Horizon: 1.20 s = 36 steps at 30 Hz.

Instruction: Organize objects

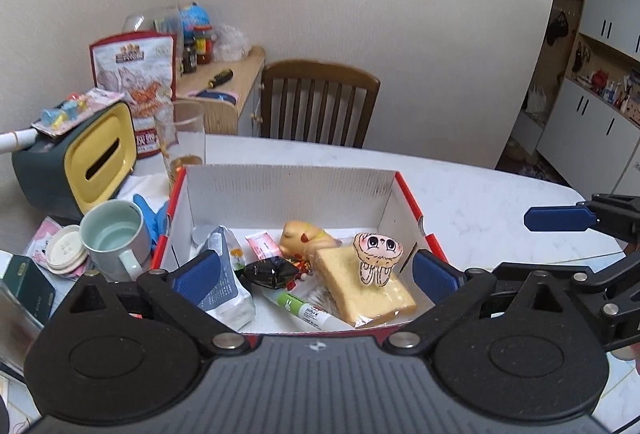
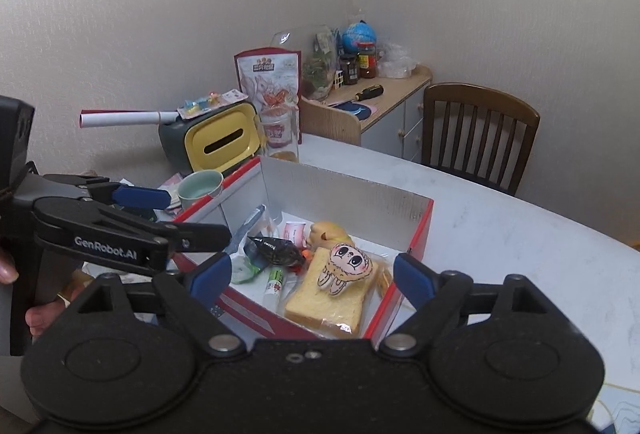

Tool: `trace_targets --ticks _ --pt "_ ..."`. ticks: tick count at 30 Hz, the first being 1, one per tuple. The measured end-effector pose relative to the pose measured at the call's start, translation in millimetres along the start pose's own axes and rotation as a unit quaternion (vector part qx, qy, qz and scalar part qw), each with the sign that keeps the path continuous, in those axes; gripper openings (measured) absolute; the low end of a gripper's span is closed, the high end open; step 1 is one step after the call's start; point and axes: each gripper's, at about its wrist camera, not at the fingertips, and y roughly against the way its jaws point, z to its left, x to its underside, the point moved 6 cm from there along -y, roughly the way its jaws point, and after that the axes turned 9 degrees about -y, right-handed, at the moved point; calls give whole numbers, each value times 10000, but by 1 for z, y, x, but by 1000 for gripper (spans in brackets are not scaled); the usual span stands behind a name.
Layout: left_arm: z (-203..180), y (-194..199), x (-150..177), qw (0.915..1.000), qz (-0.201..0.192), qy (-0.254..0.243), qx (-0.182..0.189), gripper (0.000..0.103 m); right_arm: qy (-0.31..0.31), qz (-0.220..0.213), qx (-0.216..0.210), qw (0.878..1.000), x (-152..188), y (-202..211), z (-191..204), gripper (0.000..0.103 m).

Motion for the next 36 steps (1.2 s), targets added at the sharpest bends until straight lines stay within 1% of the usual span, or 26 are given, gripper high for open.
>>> trace_targets --ticks 3,5,8,12,17,25,30,36 --pt "-5 10 3 9999 -103 -63 -100 103 29 -160 89 9998 4 8 0 89" --pt "-9 16 5 9998 -134 -98 -104 103 20 -235 147 9996 7 13 -1 89" --pt "-16 23 9 9996 -180 -140 -153 103 42 -269 181 9995 10 17 -3 90" --pt "-24 31 15 9995 -191 -113 -227 103 198 -389 345 9984 16 23 0 90" --pt "-30 41 20 9992 -280 -80 -286 103 181 -522 488 9973 19 30 2 90" --pt "-34 47 23 9984 -378 -45 -410 103 4 -465 520 9976 26 28 2 90" --pt "-34 48 27 9987 -343 33 -370 103 -18 -468 603 9971 27 27 0 90" --pt "-36 50 29 9984 -398 15 -397 103 -22 -464 685 9966 28 25 -1 90"
